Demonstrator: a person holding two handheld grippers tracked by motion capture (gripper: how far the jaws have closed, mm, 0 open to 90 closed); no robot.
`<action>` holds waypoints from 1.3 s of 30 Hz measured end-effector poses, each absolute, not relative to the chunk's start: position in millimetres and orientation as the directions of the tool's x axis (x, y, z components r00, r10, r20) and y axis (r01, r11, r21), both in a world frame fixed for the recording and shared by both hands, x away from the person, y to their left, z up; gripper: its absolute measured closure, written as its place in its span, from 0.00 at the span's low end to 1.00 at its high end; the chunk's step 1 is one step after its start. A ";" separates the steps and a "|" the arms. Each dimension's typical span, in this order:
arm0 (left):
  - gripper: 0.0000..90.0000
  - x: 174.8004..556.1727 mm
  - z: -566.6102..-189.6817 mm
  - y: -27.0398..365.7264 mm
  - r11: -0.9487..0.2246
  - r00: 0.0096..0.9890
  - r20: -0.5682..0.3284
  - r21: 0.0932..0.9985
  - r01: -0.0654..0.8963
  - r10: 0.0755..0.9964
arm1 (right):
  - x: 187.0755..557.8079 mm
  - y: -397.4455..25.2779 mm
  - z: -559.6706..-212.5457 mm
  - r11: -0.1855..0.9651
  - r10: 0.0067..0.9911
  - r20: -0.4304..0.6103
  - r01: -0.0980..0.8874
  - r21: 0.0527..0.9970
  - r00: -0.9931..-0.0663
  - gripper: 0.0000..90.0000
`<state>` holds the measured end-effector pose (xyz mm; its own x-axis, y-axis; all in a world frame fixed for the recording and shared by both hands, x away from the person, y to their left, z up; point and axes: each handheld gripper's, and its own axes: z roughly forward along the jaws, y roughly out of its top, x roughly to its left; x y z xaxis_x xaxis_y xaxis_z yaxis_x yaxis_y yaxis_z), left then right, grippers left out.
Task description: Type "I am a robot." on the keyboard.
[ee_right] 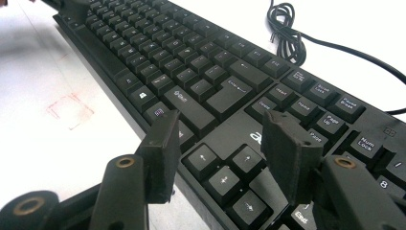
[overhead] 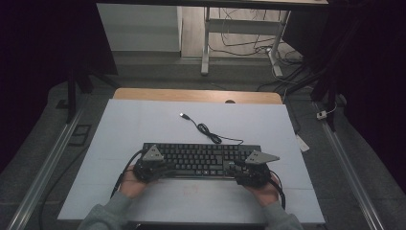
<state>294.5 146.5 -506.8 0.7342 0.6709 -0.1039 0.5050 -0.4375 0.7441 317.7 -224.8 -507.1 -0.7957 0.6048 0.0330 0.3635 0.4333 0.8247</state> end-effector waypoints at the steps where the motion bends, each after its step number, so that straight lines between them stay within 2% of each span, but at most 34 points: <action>1: 0.98 294.5 -506.0 148.1 -0.431 0.730 -0.107 0.746 0.508 0.675 | 317.6 -224.9 -507.0 0.434 0.606 0.031 0.363 0.824 -0.795 0.54; 18: 0.54 295.5 -497.6 171.0 -0.325 0.639 -0.114 0.786 0.526 0.760 | 318.0 -224.9 -507.9 0.451 0.609 0.012 0.358 0.818 -0.793 0.53; 25: 0.48 297.0 -497.2 176.3 -0.308 0.614 -0.115 0.785 0.537 0.781 | 318.5 -225.9 -507.7 0.453 0.611 0.007 0.356 0.817 -0.792 0.53; 39: 0.43 305.1 -500.9 194.8 -0.255 0.541 -0.135 0.771 0.583 0.830 | 318.8 -225.0 -508.6 0.459 0.607 0.003 0.354 0.815 -0.794 0.52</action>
